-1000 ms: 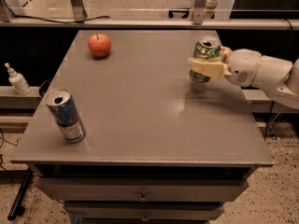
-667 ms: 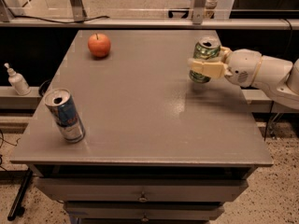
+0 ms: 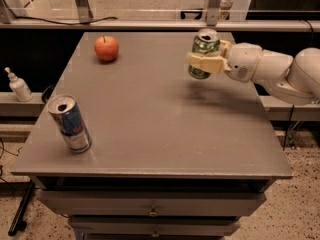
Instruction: Move green can near apple
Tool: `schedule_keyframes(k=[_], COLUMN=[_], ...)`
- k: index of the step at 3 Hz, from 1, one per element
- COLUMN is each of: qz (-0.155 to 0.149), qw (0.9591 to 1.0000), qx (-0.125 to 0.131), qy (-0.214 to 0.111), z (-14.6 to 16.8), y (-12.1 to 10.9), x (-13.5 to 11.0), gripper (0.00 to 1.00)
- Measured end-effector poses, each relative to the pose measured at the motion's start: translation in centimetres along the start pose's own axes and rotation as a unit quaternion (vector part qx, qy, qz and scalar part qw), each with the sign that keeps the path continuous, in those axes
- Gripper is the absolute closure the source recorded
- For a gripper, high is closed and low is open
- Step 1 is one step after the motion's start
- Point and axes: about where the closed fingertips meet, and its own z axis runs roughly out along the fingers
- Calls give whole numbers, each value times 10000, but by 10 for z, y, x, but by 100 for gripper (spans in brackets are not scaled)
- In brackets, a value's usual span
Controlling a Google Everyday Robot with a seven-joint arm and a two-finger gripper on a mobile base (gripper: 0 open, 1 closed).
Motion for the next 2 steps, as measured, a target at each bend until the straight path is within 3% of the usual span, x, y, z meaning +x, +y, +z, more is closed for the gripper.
schedule_keyframes(k=[2], qz=[-302], qw=[9985], qx=[-373], qy=[-262], z=[109], y=[-19], x=[-45], gripper=[100])
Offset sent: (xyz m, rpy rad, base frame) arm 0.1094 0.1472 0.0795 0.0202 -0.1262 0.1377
